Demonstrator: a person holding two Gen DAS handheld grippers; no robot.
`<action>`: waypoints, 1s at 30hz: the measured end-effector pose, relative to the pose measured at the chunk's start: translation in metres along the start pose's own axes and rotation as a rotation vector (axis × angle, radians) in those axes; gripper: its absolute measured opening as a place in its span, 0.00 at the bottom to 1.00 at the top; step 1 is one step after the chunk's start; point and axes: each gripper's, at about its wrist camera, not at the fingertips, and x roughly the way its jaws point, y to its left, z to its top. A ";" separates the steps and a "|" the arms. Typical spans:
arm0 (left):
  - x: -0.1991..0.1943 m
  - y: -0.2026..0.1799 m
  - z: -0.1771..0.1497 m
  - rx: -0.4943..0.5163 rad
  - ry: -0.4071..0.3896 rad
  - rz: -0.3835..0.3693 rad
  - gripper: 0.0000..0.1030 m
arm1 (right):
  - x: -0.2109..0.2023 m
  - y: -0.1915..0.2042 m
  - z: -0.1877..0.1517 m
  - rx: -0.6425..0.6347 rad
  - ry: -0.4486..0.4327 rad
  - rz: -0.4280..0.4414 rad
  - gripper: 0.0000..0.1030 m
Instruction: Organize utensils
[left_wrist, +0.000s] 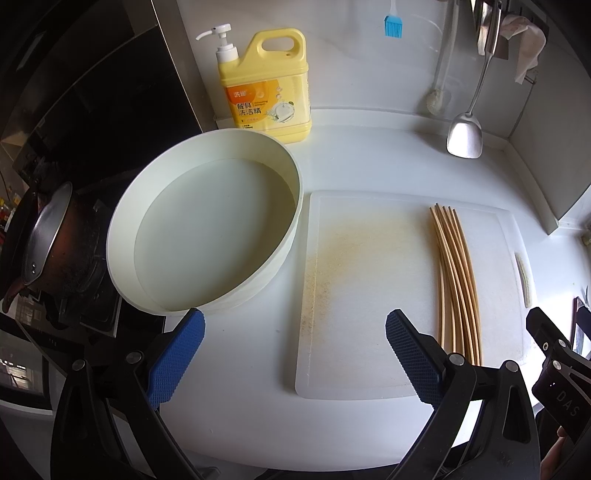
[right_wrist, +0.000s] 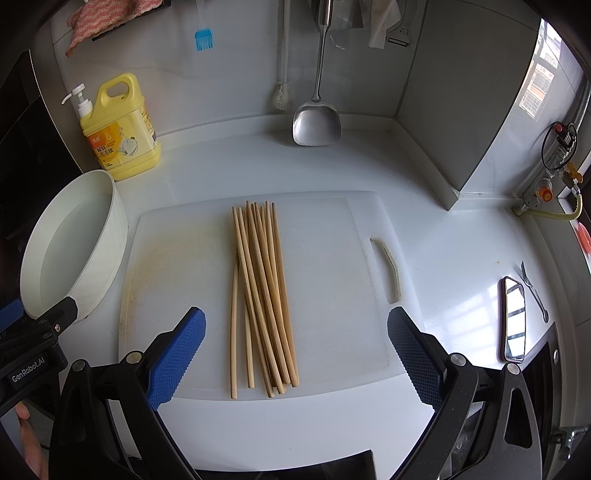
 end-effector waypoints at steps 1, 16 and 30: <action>0.000 0.000 0.000 0.000 0.000 0.000 0.94 | 0.000 0.000 0.000 0.000 0.000 0.000 0.92; 0.000 0.000 0.000 0.000 0.001 0.000 0.94 | -0.001 0.001 0.000 0.000 -0.001 0.003 0.92; 0.013 -0.011 -0.010 0.027 0.002 -0.049 0.94 | 0.011 -0.017 -0.010 0.014 -0.012 0.092 0.92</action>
